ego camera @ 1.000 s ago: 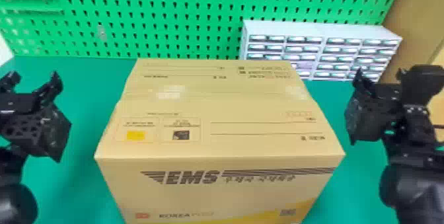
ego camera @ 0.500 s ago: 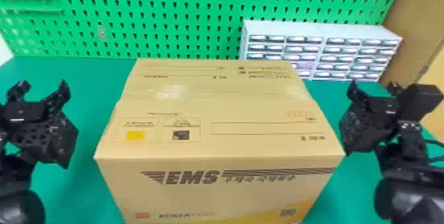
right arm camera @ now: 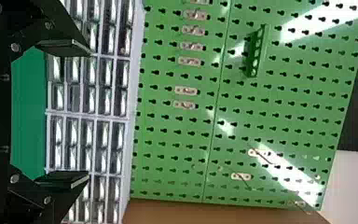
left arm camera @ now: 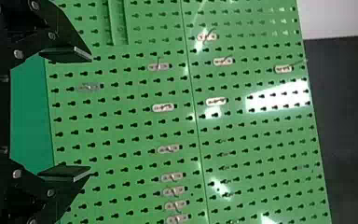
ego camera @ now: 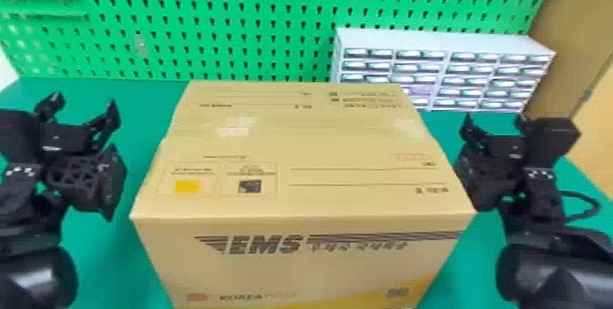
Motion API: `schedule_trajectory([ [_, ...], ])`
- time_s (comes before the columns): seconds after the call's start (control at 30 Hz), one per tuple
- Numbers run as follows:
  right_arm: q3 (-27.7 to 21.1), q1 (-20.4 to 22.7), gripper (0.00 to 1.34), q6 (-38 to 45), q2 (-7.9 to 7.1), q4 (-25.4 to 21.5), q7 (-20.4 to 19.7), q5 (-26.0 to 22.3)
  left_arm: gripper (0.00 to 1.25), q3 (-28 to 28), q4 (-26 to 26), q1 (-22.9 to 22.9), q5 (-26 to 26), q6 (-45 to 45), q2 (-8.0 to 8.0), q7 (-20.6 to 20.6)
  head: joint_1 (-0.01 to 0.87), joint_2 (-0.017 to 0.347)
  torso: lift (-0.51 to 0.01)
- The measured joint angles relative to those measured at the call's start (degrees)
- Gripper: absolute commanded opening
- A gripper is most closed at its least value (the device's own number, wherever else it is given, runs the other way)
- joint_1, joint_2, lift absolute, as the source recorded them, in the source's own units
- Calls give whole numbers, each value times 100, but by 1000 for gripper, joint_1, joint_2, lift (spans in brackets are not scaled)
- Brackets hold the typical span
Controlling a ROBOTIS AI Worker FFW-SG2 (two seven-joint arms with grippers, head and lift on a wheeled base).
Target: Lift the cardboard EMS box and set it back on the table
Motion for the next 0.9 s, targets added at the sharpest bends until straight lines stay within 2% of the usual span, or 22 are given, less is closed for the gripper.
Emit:
schedule_trajectory([
  [0.4,491,-222,996,-156,281,414,-10,86,845,-714,-4,-92,-213,140,-7,630,678,-14,-96],
  [0.9,957,-276,996,-184,296,506,-10,79,845,-985,4,-103,-176,245,-7,699,678,-14,-96],
])
